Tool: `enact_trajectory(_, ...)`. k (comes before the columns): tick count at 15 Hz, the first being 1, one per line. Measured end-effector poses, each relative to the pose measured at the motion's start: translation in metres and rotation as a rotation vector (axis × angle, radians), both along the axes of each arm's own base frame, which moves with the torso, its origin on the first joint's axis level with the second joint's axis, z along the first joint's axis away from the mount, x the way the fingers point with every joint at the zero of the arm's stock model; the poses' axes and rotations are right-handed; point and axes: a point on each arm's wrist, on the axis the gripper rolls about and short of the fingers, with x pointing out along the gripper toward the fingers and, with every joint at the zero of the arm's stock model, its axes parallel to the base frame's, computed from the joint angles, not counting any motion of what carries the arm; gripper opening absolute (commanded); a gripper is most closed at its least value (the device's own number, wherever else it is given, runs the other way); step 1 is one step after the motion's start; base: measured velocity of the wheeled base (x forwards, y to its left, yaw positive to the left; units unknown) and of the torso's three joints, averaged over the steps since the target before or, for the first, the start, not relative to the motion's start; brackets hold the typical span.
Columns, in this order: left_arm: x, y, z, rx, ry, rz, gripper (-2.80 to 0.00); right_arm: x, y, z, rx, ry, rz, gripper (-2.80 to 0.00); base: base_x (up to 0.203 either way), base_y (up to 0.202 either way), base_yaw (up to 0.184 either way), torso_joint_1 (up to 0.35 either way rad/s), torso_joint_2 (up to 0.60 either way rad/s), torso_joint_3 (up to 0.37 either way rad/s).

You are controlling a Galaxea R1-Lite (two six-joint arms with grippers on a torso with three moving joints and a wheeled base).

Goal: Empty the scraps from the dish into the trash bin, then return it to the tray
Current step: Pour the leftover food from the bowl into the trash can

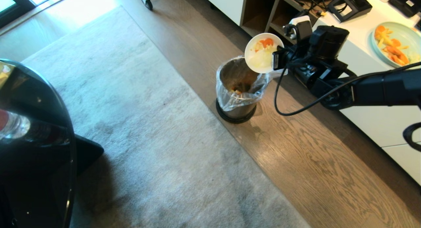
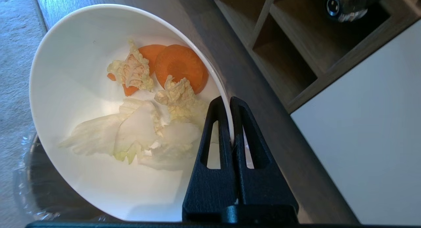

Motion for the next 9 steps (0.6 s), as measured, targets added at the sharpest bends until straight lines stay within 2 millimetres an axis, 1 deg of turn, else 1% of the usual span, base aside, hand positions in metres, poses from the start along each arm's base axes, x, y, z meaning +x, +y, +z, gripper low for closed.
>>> enact_trajectory(9, 0.0, 0.0, 0.0, 0.0, 0.0, 0.0, -2.8, 0.009, 0.01, -0.016, -0.402, -0.242, 0.168, -2.8, 0.0, 0.0, 0.0, 0.0, 0.0, 0.0)
